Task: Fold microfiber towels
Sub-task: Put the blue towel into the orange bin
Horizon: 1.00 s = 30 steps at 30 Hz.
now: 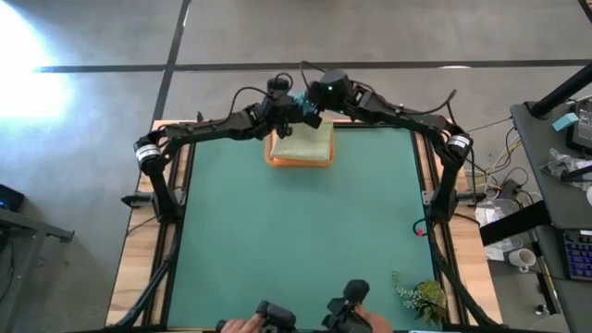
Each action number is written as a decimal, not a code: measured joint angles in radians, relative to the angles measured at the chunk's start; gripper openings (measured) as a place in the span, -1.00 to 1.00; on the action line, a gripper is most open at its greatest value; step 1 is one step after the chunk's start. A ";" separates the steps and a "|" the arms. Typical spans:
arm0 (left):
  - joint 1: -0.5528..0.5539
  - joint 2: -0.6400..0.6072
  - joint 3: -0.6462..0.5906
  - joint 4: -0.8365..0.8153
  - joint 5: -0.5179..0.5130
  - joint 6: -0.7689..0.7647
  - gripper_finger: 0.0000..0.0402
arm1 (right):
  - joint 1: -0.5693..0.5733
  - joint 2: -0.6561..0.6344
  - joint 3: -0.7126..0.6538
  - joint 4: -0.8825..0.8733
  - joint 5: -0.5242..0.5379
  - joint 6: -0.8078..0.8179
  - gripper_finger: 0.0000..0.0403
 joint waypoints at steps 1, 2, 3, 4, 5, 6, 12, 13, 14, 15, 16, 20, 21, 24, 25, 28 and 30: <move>-0.001 -0.001 0.005 0.000 -0.003 -0.001 -0.95 | 0.000 -0.001 0.003 0.000 -0.001 -0.010 -0.96; -0.002 -0.004 0.007 0.001 -0.006 -0.002 -0.95 | 0.000 -0.001 0.003 -0.005 -0.009 -0.014 -0.96; -0.004 -0.009 0.006 -0.009 -0.007 -0.009 -0.95 | 0.001 -0.001 0.003 -0.025 -0.024 -0.015 -0.96; -0.008 -0.014 0.002 -0.016 -0.008 -0.016 -0.95 | 0.002 -0.001 0.001 -0.049 -0.043 -0.017 -0.96; -0.010 -0.020 -0.003 -0.039 -0.008 -0.036 -0.95 | 0.002 0.000 -0.005 -0.071 -0.059 -0.016 -0.96; -0.014 -0.024 -0.006 -0.078 -0.009 -0.065 -0.95 | 0.004 0.004 -0.009 -0.100 -0.061 -0.015 -0.96; -0.053 -0.028 -0.019 -0.345 0.085 -0.235 -0.95 | 0.022 0.030 -0.035 -0.213 -0.113 0.003 -0.96; -0.059 -0.029 -0.021 -0.363 0.096 -0.255 -0.95 | 0.028 0.033 -0.035 -0.226 -0.113 0.003 -0.96; -0.065 -0.030 -0.024 -0.372 0.097 -0.269 -0.95 | 0.034 0.034 -0.035 -0.239 -0.116 0.003 -0.96; -0.071 -0.030 -0.028 -0.377 0.098 -0.272 -0.95 | 0.041 0.035 -0.035 -0.254 -0.124 0.006 -0.96; -0.078 -0.030 -0.031 -0.386 0.098 -0.273 -0.95 | 0.047 0.035 -0.036 -0.263 -0.136 0.013 -0.96; -0.093 -0.040 -0.031 -0.400 0.097 -0.272 -0.95 | 0.070 0.035 -0.037 -0.262 -0.141 0.028 -0.96; -0.093 -0.043 -0.029 -0.396 0.096 -0.265 -0.95 | 0.072 0.035 -0.036 -0.257 -0.137 0.027 -0.96; -0.089 -0.044 -0.023 -0.348 0.078 -0.207 -0.95 | 0.071 0.035 -0.025 -0.248 -0.106 0.026 -0.96; -0.085 -0.044 -0.021 -0.319 0.057 -0.178 -0.95 | 0.068 0.035 -0.020 -0.235 -0.071 0.025 -0.96; -0.069 -0.044 -0.010 -0.195 0.009 -0.069 -0.95 | 0.051 0.035 0.009 -0.209 0.036 -0.009 -0.96; -0.059 -0.044 -0.002 -0.138 0.006 -0.014 -0.95 | 0.035 0.035 0.034 -0.200 0.055 -0.026 -0.96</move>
